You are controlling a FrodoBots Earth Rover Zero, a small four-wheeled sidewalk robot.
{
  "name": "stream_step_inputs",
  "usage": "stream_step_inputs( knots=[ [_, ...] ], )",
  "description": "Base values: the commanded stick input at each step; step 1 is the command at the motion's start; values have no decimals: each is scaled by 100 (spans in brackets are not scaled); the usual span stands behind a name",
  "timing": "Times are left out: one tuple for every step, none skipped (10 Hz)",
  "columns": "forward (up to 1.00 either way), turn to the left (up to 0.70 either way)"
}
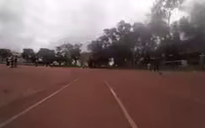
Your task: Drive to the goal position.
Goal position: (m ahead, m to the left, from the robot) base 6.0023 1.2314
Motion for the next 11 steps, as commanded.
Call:
stream_step_inputs(
  knots=[
    [70,0],
    [70,8],
    [70,8],
    [70,9],
    [70,6],
    [70,1],
    [70,9],
    [70,0],
    [70,0],
    [70,0],
    [70,6]
  ],
)
